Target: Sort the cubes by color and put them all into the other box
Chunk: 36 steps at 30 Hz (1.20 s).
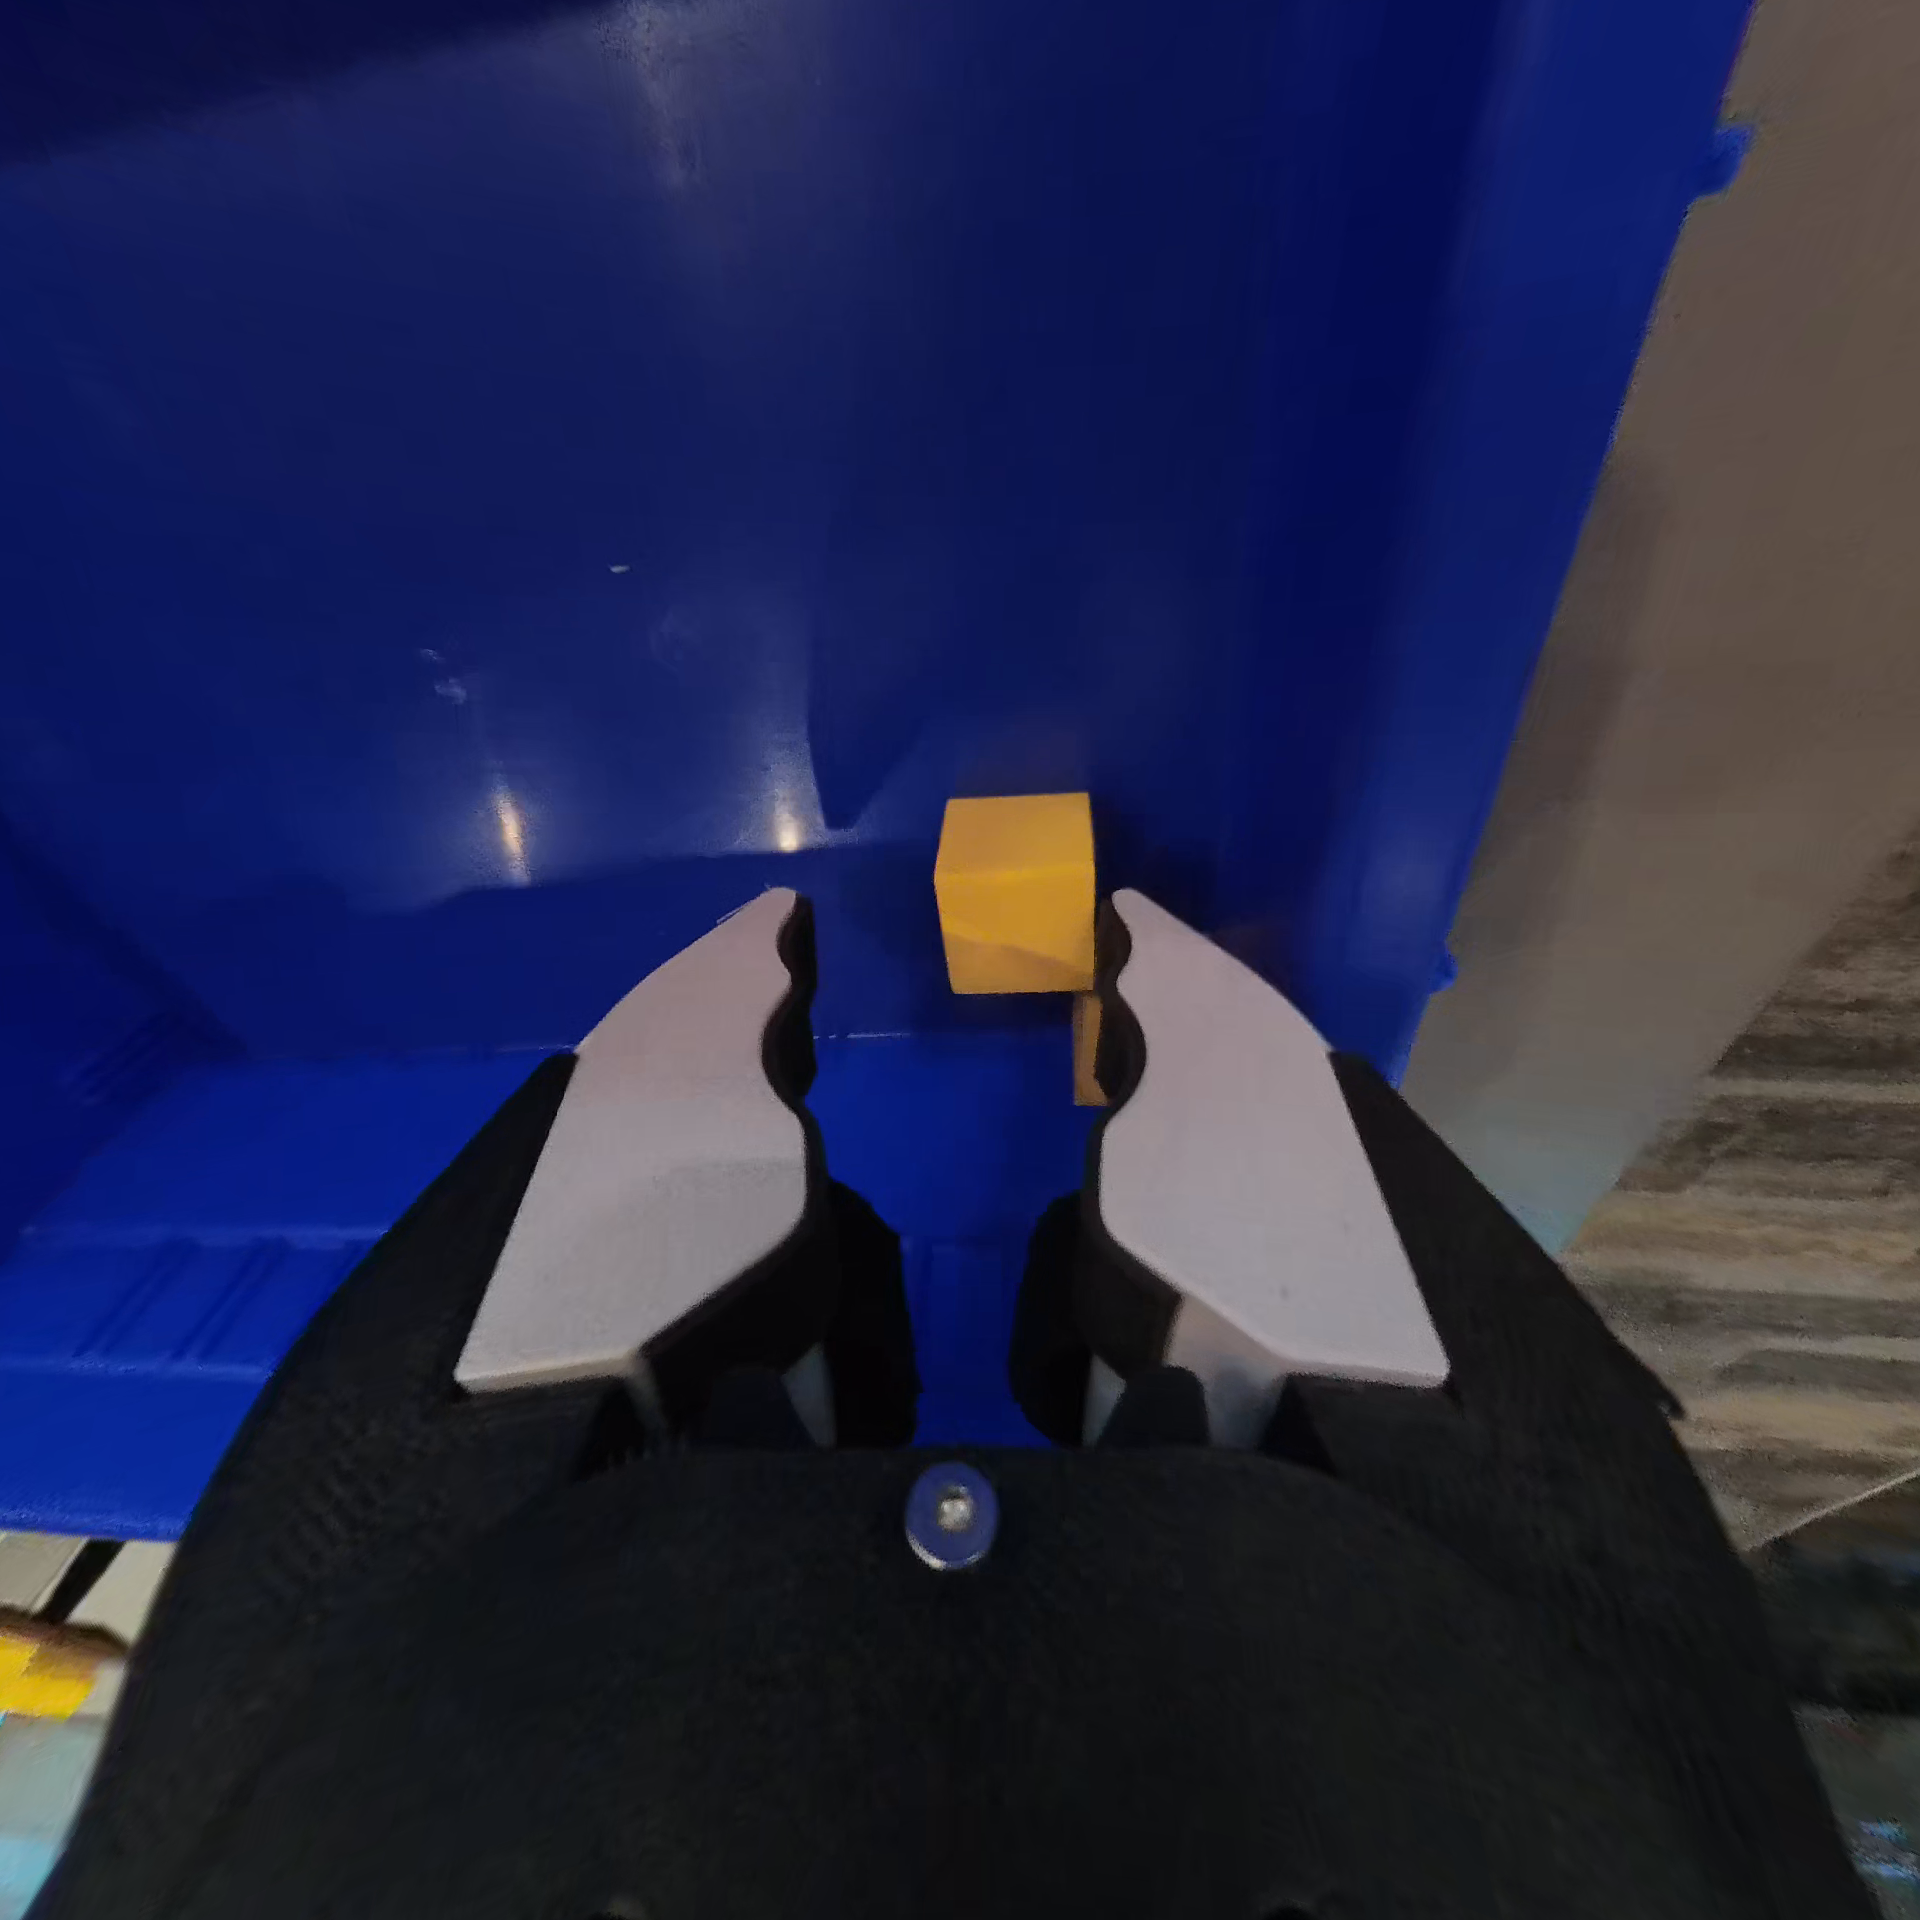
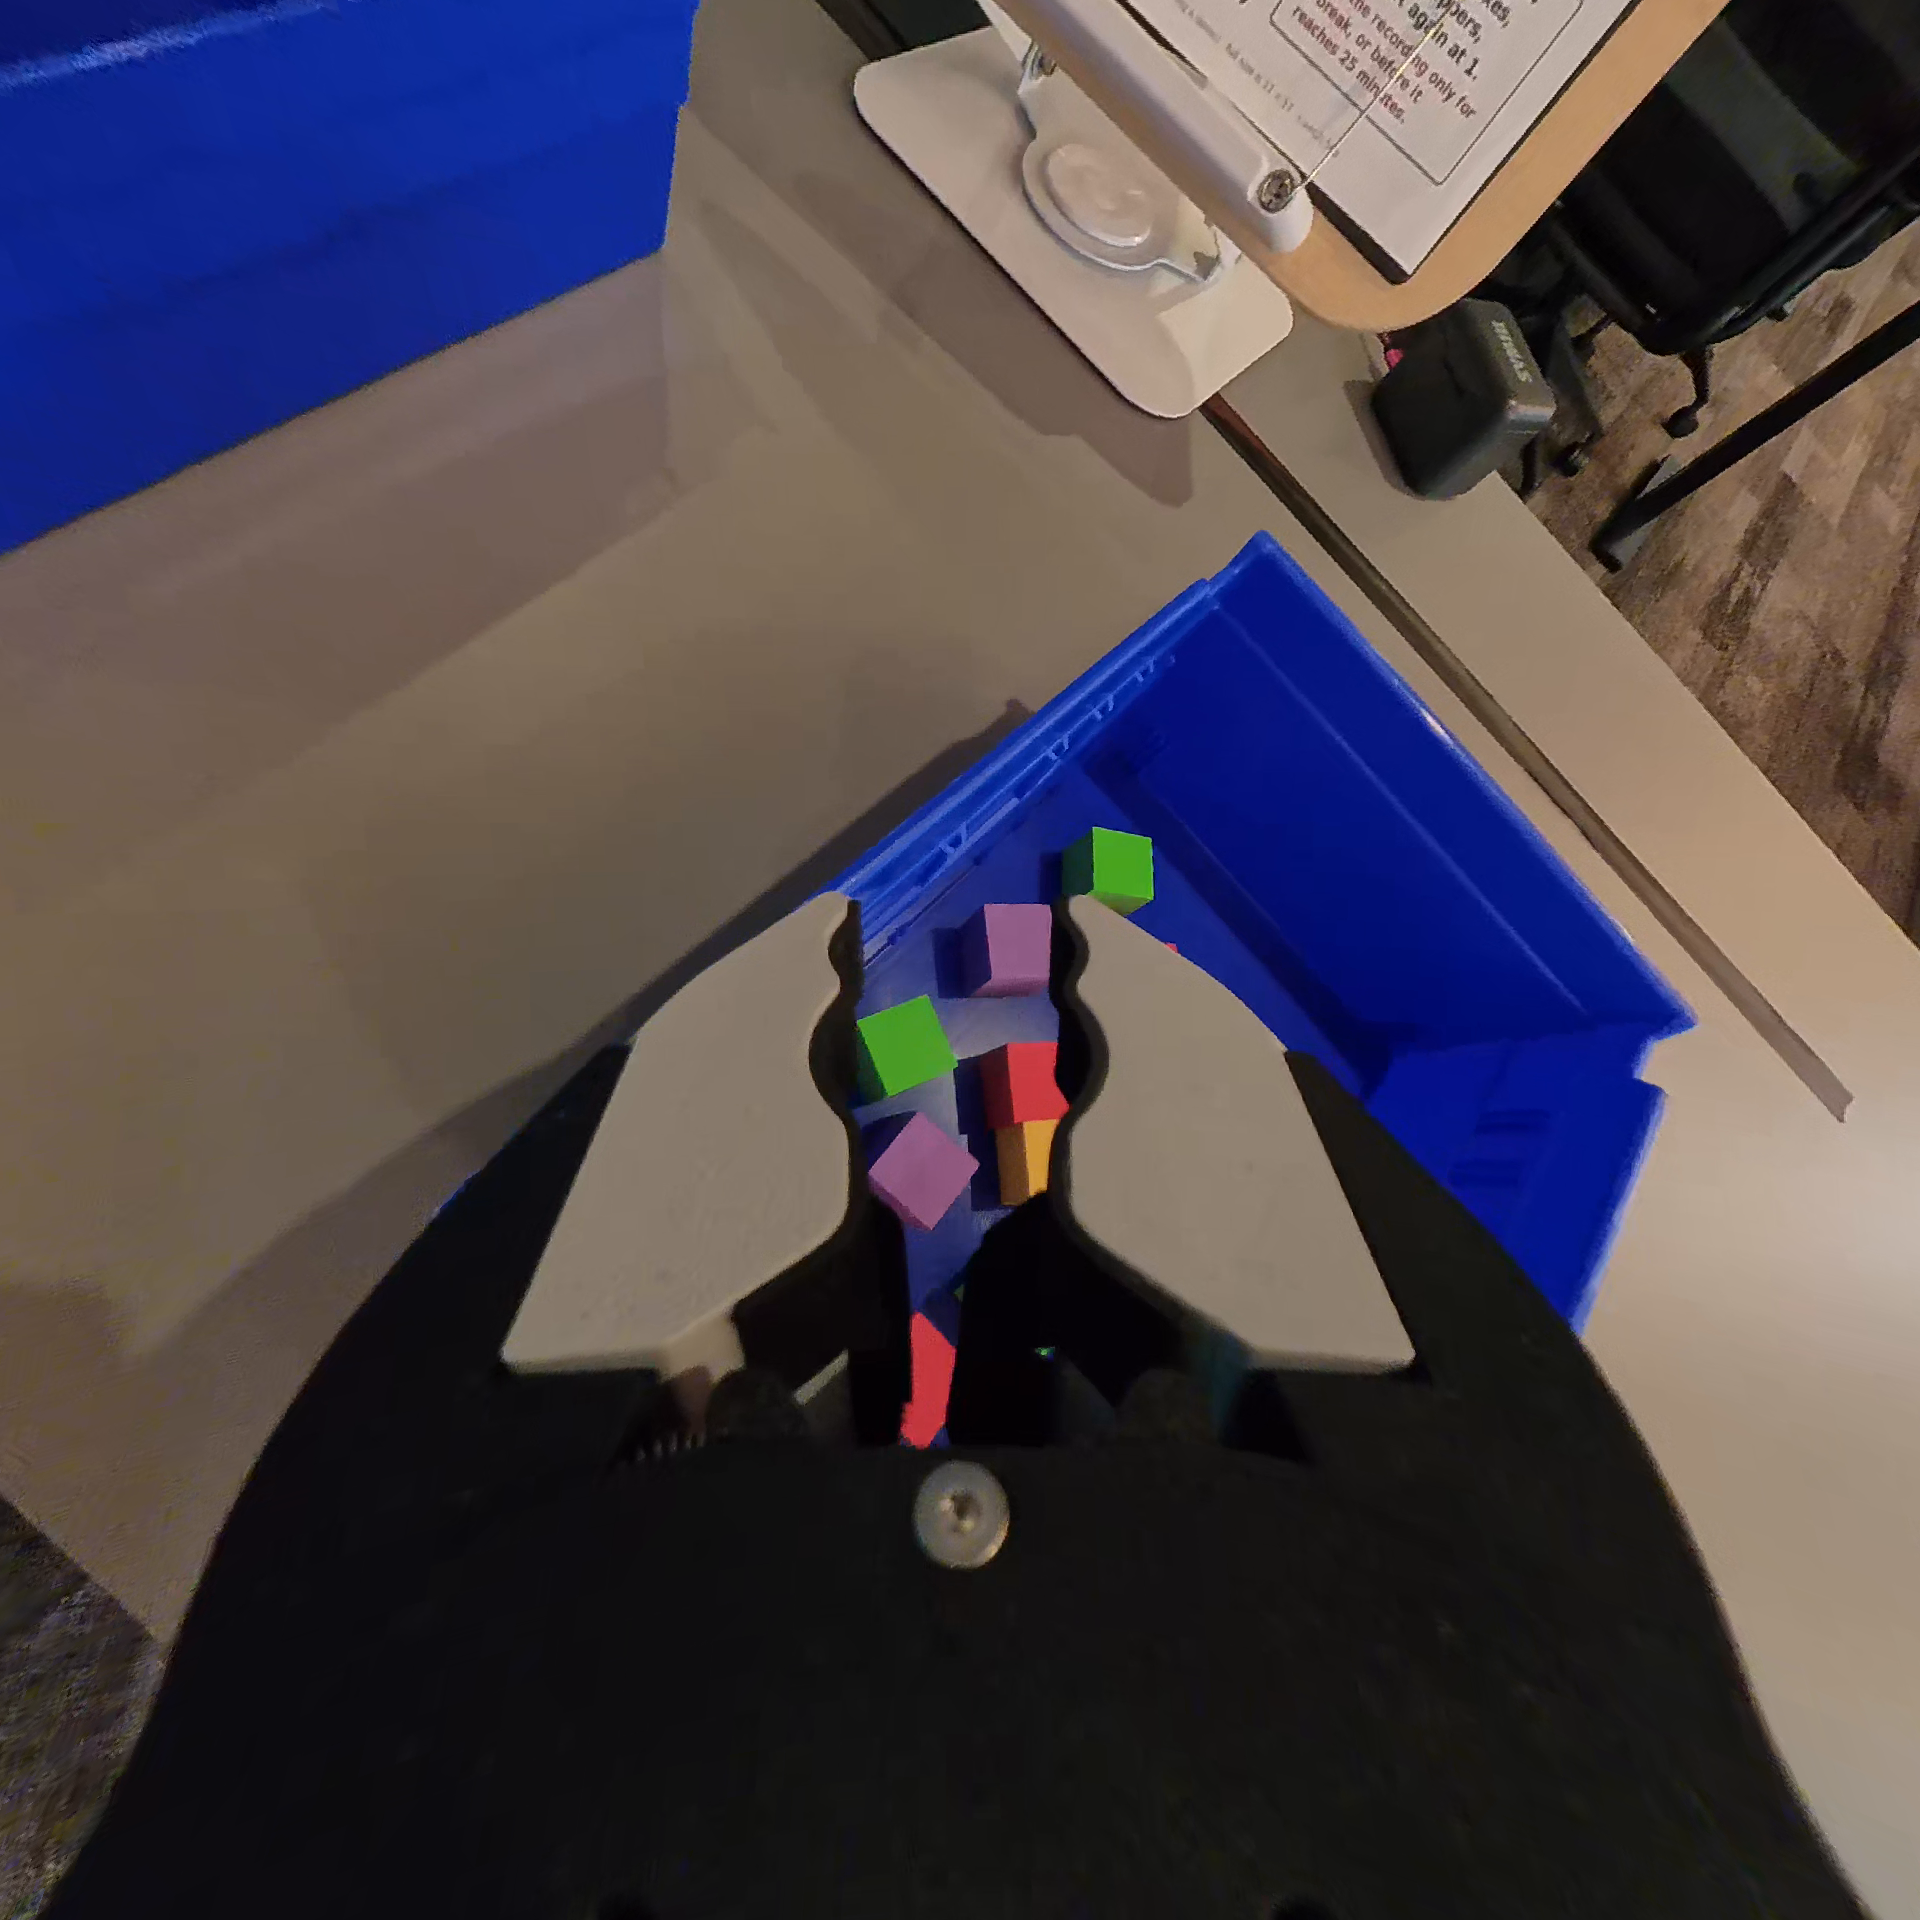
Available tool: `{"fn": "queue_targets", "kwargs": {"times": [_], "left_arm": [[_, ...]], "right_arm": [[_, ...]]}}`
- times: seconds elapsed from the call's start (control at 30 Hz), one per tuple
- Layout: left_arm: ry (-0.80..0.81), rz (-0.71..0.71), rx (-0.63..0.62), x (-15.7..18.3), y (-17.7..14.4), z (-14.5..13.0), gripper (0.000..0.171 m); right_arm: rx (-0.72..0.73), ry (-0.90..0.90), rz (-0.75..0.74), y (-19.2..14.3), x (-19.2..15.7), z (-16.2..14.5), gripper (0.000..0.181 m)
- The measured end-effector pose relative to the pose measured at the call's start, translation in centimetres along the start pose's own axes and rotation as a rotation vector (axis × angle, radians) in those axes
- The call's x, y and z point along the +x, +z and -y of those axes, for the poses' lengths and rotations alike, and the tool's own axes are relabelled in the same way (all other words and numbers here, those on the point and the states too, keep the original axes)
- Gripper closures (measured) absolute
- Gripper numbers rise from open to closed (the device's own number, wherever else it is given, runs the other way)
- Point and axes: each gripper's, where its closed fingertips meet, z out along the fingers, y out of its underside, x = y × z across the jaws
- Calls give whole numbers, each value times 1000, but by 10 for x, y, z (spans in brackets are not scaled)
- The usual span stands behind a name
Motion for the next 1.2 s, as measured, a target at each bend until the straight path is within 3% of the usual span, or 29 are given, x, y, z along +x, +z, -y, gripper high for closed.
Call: {"fn": "queue_targets", "kwargs": {"times": [0.17,0.23,0.4,0.5,0.6,0.7,0.8,0.97,1.2], "left_arm": [[-28,-8,-16,-1,3,0,129],[-32,-13,-26,0,4,0,142],[-126,25,2,-10,1,1,143],[-306,-31,220,-17,-21,19,143],[-496,-156,557,-22,-67,48,143],[-618,-396,931,-17,-129,80,143],[-676,-728,1194,-3,-182,107,143],[-615,-987,1278,22,-213,144,143],[-567,-1031,1251,37,-219,163,143]], "right_arm": [[8,-2,-9,-6,0,1,147],[5,-4,-8,-6,-2,-1,147],[23,-1,-9,-12,-4,1,148],[70,-4,19,-17,-15,10,149],[209,-57,135,-21,-50,33,148],[346,-187,203,-22,-87,61,144],[455,-343,247,-22,-127,91,140],[579,-537,245,-24,-174,132,135],[641,-561,246,-31,-186,152,142]]}}
